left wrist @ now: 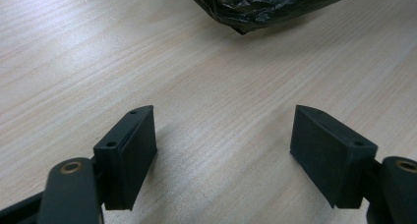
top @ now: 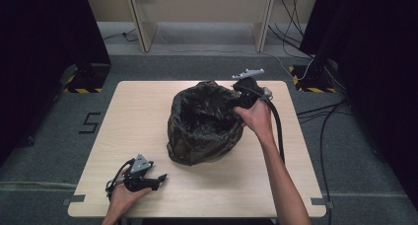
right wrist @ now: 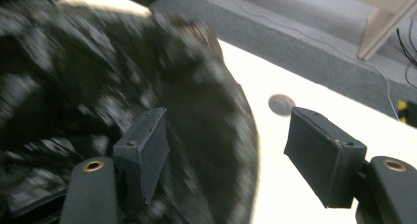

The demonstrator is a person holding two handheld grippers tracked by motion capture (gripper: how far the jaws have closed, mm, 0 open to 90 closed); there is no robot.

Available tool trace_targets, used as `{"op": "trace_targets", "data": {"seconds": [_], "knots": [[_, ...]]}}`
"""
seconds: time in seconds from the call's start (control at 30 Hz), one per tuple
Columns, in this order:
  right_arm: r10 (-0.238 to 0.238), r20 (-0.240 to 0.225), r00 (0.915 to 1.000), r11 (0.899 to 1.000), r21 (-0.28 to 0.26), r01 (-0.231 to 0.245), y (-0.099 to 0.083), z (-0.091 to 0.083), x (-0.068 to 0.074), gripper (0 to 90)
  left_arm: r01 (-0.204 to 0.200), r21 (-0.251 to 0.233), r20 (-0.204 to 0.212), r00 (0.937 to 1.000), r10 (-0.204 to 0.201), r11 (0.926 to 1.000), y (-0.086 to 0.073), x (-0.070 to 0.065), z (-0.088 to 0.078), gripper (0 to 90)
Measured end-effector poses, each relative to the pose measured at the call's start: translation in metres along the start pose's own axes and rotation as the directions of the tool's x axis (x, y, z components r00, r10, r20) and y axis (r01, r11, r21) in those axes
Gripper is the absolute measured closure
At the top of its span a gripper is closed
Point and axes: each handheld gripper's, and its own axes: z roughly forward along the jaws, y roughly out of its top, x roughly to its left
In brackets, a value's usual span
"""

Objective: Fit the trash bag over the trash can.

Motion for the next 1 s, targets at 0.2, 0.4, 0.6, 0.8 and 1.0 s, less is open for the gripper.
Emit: {"op": "trace_targets", "data": {"seconds": [0.2, 0.4, 0.6, 0.8, 1.0], "knots": [[-0.012, -0.002, 0.9999, 0.997, 0.075, 0.012, -0.018, 0.006, -0.007, 32.3, 0.0, -0.001, 0.0, 1.0, 0.0, 1.0, 0.0, 0.0, 0.0, 24.5], [-0.04, 0.025, 0.9989, 0.989, 0.142, 0.036, -0.027, 0.011, -0.012, 32.2, 0.002, -0.003, 0.0, 1.0, -0.002, 1.0, 0.0, 0.0, 0.0, 24.5], [-0.034, 0.007, 0.9994, 0.993, 0.113, 0.032, -0.029, 0.012, -0.011, 31.6, 0.001, -0.003, -0.001, 1.0, -0.001, 1.0, 0.0, 0.0, 0.0, 24.5], [0.02, -0.049, 0.9986, 0.998, -0.052, -0.022, -0.025, -0.01, -0.017, 30.8, 0.001, -0.003, 0.0, 1.0, -0.001, 1.0, 0.0, 0.0, 0.0, 24.5], [0.017, -0.025, 0.9995, 0.992, -0.125, -0.02, -0.03, -0.031, -0.027, 30.3, 0.0, -0.003, -0.001, 1.0, 0.0, 1.0, 0.0, 0.0, 0.0, 24.4]]}}
